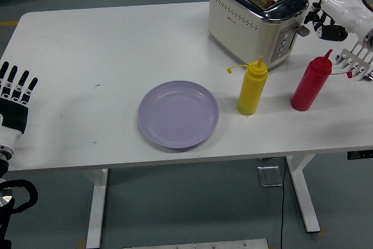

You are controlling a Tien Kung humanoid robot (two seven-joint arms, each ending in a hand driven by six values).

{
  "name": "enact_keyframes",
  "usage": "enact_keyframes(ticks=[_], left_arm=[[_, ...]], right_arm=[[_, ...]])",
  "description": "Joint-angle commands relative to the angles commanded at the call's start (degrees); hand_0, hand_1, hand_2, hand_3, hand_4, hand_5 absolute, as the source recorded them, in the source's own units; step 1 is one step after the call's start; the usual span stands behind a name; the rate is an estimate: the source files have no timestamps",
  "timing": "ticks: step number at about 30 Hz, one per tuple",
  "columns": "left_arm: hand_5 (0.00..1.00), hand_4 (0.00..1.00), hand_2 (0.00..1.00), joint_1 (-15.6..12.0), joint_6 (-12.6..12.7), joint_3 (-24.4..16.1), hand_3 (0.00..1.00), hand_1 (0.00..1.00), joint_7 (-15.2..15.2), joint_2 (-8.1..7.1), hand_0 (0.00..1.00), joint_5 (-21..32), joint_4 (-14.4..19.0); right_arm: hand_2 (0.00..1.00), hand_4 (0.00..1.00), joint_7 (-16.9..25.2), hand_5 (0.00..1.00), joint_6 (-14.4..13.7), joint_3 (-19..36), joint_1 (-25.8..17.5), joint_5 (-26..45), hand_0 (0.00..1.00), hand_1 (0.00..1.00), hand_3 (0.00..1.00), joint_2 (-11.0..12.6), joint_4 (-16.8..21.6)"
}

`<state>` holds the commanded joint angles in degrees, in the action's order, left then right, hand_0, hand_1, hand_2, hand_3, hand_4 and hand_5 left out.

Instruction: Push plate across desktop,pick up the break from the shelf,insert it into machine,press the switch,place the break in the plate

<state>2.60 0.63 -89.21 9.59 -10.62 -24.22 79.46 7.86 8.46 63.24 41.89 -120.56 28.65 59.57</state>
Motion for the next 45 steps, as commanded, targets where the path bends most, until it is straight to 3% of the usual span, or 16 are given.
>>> enact_keyframes(ticks=[45], left_arm=[[0.998,0.633,0.941,0.17,0.07,-0.14,0.838,0.864,-0.38,0.12,0.816,-0.38,-0.29]], right_arm=[[0.580,0.155,-0.25,0.108,0.55,-4.31,0.85,-1.86,0.429,0.527,0.534,-2.09,-6.05]])
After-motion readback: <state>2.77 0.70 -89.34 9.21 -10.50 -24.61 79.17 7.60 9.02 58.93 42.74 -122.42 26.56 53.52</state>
